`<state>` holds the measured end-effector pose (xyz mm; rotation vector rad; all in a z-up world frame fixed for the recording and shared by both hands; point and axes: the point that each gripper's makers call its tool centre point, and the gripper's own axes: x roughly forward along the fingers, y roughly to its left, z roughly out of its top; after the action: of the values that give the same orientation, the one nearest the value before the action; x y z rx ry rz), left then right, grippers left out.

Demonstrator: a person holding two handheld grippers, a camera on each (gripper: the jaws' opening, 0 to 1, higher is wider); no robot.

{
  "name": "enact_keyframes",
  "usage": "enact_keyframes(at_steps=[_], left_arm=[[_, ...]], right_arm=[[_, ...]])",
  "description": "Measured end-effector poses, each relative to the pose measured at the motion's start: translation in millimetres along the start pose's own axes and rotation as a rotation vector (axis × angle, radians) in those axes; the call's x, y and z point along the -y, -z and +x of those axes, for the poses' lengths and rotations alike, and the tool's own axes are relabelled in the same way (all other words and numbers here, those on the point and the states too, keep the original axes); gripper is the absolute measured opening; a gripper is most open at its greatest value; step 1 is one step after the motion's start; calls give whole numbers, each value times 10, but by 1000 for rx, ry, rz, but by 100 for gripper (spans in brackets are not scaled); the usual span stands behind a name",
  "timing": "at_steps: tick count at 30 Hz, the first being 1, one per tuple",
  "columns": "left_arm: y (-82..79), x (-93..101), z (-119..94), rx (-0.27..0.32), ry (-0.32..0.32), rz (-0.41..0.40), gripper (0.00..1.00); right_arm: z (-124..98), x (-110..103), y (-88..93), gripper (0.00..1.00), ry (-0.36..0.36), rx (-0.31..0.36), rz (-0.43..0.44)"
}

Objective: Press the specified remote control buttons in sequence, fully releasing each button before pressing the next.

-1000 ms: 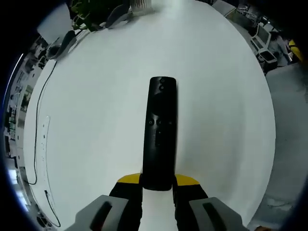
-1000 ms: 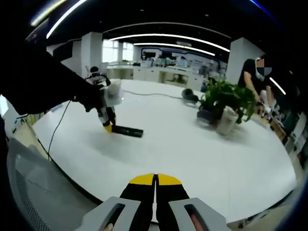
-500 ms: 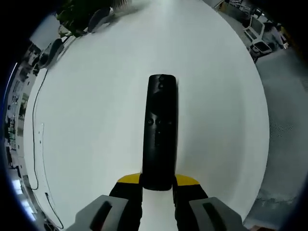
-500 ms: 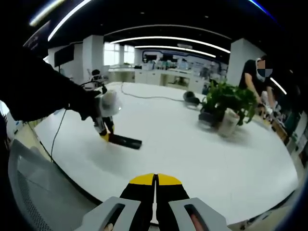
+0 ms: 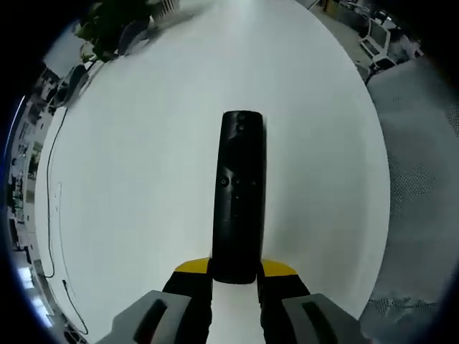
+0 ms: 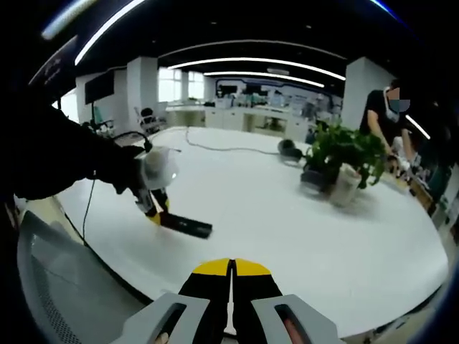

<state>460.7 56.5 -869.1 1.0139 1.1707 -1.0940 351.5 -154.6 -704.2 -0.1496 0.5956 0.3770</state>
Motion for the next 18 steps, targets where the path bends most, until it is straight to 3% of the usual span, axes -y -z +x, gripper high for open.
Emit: enact_keyframes(at_steps=[9, 12, 18], left_arm=[[-2, 218, -8, 3, 0, 13, 23], [3, 287, -10, 16, 1, -3, 23], [-5, 414, -11, 21, 2, -5, 23]], right_arm=[[-2, -78, -101, 0, -86, -3, 79], [-24, -133, -289, 0, -127, 23, 106], [25, -273, -630, 0, -194, 30, 66]])
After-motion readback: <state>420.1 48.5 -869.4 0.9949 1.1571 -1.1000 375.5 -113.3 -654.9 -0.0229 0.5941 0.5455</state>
